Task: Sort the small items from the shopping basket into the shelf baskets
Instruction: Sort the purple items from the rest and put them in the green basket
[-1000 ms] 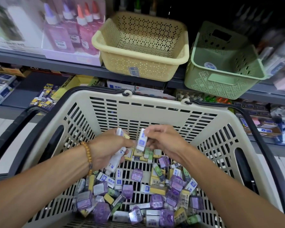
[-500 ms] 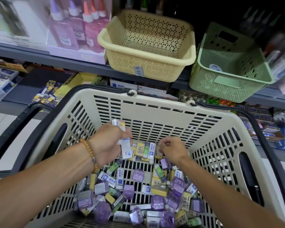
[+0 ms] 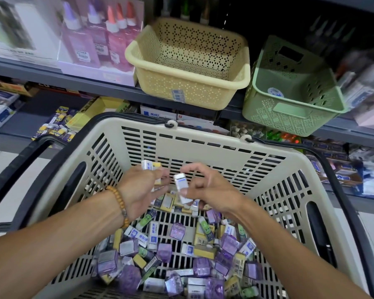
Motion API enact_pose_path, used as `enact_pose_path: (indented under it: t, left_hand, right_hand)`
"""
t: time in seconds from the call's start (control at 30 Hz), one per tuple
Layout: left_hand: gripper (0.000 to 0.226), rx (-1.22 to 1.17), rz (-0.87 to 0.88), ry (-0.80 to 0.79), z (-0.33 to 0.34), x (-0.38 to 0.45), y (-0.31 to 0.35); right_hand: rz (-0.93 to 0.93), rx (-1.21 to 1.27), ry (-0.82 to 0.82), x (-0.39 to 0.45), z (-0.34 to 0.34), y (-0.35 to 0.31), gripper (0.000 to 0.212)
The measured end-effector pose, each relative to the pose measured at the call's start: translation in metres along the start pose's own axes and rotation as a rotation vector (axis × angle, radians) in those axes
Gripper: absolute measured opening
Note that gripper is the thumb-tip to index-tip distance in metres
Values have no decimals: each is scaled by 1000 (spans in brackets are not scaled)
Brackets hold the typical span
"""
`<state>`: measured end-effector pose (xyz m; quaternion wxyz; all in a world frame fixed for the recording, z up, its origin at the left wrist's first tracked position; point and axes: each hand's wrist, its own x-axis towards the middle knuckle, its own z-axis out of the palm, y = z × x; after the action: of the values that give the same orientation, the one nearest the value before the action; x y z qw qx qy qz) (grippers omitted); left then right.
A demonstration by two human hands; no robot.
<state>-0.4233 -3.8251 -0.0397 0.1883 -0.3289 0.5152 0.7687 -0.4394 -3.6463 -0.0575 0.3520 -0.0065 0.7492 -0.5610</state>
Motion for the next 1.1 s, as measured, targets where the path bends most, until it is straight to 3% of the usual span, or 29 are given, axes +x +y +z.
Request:
enact_pose_path:
  t: [0.17, 0.3, 0.37, 0.43, 0.5, 0.63, 0.73, 0.8, 0.87, 0.93, 1.1]
  left_hand:
    - [30, 5, 1, 66, 3, -1, 2]
    - [12, 120, 12, 73, 5, -6, 3]
    - [16, 143, 25, 73, 4, -6, 3]
    - [36, 141, 37, 82, 1, -6, 4]
    - [24, 146, 40, 49, -1, -6, 4]
    - [12, 233, -15, 2, -2, -7, 1]
    - [18, 246, -49, -9, -5, -5, -2]
    - [15, 266, -58, -19, -7, -7, -3]
    - [13, 283, -50, -43, -7, -11, -2]
    - [10, 283, -35, -65, -6, -13, 0]
    - [24, 276, -39, 73, -22, -21, 11]
  right_hand:
    - [167, -150, 299, -2, -31, 40, 32]
    - [156, -173, 446, 11, -19, 64, 22]
    - [135, -198, 522, 17, -16, 72, 20]
    - [126, -225, 574, 20, -15, 80, 19]
    - [130, -254, 599, 22, -15, 85, 20]
    - [166, -252, 570, 24, -20, 82, 13]
    - [91, -297, 605, 19, -20, 69, 26]
    - [1, -187, 489, 14, -9, 49, 21]
    - [-31, 29, 242, 13, 8, 29, 19]
    - [-53, 103, 97, 17, 23, 15, 18]
    - [-53, 200, 146, 28, 26, 7, 14]
